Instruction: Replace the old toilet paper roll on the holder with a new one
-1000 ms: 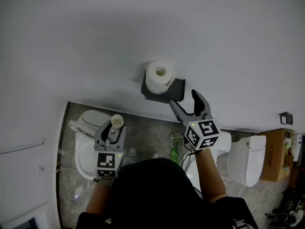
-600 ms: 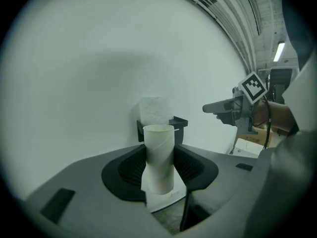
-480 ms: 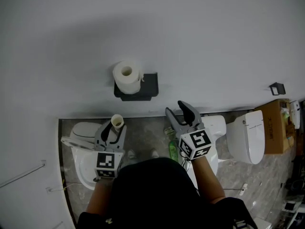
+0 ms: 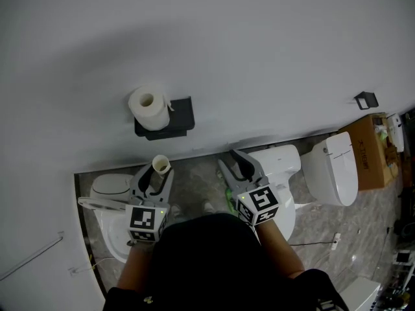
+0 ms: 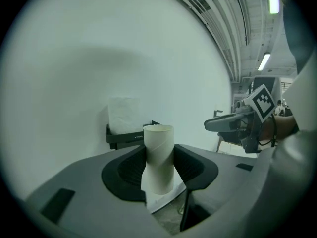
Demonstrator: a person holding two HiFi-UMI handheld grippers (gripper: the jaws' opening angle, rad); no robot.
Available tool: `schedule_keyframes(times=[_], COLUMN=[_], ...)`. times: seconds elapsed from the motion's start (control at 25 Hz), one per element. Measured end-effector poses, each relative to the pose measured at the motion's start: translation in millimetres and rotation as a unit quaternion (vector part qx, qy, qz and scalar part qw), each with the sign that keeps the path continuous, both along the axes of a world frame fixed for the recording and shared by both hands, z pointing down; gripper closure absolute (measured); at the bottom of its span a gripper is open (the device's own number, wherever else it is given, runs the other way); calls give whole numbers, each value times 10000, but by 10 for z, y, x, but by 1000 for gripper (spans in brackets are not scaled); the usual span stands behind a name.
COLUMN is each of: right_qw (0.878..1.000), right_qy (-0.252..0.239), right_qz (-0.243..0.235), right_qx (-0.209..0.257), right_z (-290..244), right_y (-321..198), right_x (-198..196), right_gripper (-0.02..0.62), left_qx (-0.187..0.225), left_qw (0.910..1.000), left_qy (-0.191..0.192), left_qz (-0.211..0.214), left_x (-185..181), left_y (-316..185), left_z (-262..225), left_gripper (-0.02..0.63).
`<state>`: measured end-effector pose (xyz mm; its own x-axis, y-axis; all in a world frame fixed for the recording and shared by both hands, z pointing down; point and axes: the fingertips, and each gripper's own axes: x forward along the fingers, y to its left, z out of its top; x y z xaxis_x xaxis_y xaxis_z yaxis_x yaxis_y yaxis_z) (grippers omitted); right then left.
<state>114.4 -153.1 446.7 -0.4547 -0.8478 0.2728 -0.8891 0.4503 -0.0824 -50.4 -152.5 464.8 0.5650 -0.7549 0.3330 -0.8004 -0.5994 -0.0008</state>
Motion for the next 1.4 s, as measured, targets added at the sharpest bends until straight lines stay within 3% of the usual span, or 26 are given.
schedule_keyframes(times=[0.84,1.4], right_qw=[9996,9993], right_qy=[-175,-212], right_qz=[169,211], right_qx=[-103,-215], right_z=[91,153], right_y=[203,182], right_x=[18,-5], right_gripper=[485,497], left_qx=[-67,-67], left_qw=[9994,9997], left_qy=[100,134], left_qz=[318,189], left_x=[139,26], left_y=[108,85], left_z=[37,29], left_gripper=[422,422])
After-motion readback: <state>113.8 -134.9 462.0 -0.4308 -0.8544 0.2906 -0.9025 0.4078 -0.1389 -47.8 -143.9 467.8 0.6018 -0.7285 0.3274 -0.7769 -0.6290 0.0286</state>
